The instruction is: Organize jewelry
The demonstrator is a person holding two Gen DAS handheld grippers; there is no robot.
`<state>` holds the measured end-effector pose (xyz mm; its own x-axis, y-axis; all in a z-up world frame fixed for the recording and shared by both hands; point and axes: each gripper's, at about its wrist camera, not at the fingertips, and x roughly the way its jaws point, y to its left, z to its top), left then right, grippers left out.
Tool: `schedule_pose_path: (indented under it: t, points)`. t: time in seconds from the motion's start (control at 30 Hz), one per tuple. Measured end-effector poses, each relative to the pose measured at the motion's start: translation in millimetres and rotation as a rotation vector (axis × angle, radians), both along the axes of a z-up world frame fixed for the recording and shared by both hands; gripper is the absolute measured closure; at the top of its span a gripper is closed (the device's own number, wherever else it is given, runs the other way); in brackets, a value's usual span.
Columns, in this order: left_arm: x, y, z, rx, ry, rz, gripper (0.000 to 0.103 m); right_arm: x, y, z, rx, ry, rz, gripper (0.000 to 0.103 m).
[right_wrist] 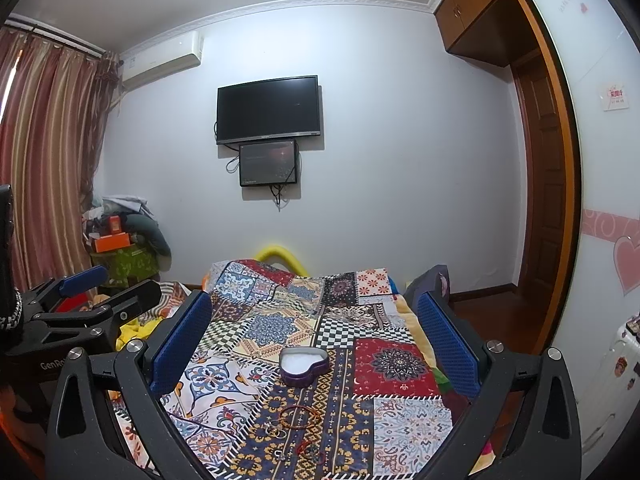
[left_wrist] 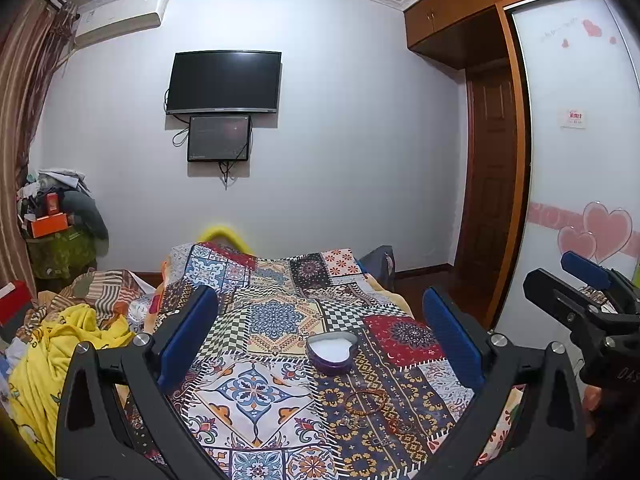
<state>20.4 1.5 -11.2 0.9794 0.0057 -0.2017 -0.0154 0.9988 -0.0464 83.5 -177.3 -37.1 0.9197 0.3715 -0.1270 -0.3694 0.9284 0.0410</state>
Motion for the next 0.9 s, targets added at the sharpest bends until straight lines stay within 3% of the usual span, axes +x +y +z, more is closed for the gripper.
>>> schedule_pose_path:
  t: [0.6,0.9]
  points:
    - [3,3,-2,-0.014,0.017,-0.004,0.0,7,-3,-9,-0.011,0.019,-0.005,0.001]
    - [25,6,-17,-0.019,0.082,-0.006,0.0,25,-7,-25,-0.025,0.075,-0.025,0.001]
